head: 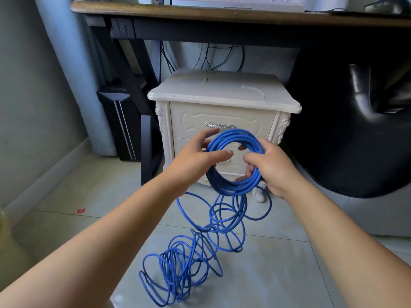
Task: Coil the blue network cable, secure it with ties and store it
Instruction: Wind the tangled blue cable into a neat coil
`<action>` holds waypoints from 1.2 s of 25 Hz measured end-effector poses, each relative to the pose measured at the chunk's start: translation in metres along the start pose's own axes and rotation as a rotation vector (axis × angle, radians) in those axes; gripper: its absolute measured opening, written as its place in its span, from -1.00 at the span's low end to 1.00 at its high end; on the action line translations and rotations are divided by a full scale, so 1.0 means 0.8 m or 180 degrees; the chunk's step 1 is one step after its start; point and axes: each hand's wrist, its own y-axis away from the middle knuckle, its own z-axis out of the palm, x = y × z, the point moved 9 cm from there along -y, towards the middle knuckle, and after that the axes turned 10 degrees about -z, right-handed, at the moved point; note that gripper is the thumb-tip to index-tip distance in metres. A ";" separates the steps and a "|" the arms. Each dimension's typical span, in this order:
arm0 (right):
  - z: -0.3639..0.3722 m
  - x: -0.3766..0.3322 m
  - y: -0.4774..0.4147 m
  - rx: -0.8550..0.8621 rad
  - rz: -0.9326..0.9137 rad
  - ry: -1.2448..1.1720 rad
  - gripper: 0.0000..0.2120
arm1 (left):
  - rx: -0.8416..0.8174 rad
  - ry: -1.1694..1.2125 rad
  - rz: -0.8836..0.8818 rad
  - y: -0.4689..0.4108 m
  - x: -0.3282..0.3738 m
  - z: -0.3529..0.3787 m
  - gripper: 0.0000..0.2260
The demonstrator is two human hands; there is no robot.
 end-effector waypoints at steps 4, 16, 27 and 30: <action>0.028 -0.028 0.010 -0.0816 -0.0518 0.1438 -0.72 | 0.0174 -0.1440 0.0709 0.010 0.018 0.015 -0.45; 0.032 -0.005 0.020 -0.0824 0.0263 -0.0667 -0.35 | 0.0883 -0.0325 0.0075 -0.003 -0.008 -0.009 -0.89; 0.001 0.022 0.006 0.0415 0.0323 -0.1635 -0.88 | -0.0175 0.0420 -0.0064 0.000 0.010 0.021 -0.71; -0.003 0.019 0.003 0.0345 0.0499 -0.2264 -0.85 | -0.0324 0.0424 -0.0146 -0.002 0.005 0.012 -0.72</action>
